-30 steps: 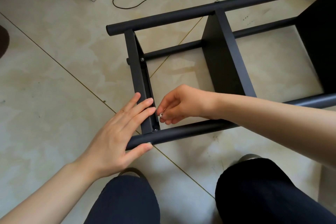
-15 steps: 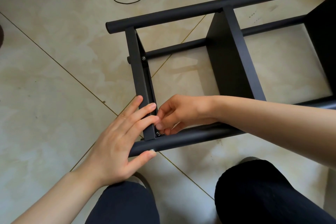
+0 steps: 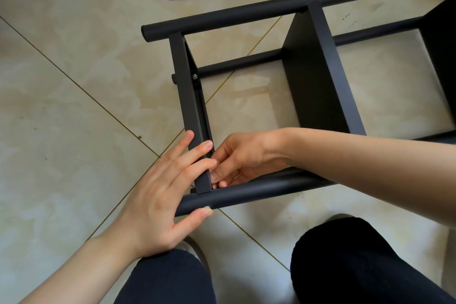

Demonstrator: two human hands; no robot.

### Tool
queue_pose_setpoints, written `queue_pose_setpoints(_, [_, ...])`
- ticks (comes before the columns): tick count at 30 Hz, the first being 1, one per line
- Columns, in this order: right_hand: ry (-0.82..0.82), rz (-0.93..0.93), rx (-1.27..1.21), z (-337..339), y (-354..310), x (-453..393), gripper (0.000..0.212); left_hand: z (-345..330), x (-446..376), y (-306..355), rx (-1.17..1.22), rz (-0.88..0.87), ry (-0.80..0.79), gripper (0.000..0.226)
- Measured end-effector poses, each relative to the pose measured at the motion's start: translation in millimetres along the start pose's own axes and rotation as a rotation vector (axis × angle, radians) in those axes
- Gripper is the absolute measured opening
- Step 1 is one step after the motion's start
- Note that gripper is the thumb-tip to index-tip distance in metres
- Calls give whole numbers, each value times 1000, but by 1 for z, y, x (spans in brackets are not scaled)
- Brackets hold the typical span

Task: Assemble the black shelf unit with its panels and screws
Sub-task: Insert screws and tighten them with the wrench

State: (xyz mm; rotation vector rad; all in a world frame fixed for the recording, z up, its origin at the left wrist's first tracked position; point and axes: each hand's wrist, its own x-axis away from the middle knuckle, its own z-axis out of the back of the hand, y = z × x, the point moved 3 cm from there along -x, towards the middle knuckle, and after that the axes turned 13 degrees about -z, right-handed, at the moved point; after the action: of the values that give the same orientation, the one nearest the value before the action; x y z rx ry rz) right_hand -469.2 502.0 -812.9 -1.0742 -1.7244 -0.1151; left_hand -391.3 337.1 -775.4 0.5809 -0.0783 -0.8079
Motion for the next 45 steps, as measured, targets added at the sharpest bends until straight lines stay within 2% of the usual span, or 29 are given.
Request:
queue_pose_setpoints(18, [-68, -70, -54, -3, 3, -5, 9, -2, 1, -2, 12, -17, 27, 59])
queue_pose_setpoints(24, [-123, -94, -78, -1, 5, -5, 15, -3, 1, -2, 15, -19, 34, 58])
queue_pose_setpoints(38, [-10, -128, 70, -7, 3, -9, 11, -3, 1, -2, 28, -13, 42, 59])
queue_pose_setpoints(42, [25, -98, 82, -6, 3, -10, 23, -3, 1, -2, 28, -10, 39, 59])
queue_pose_setpoints(45, [15, -97, 107, -4, 1, -5, 22, -2, 1, -1, 21, -11, 37, 59])
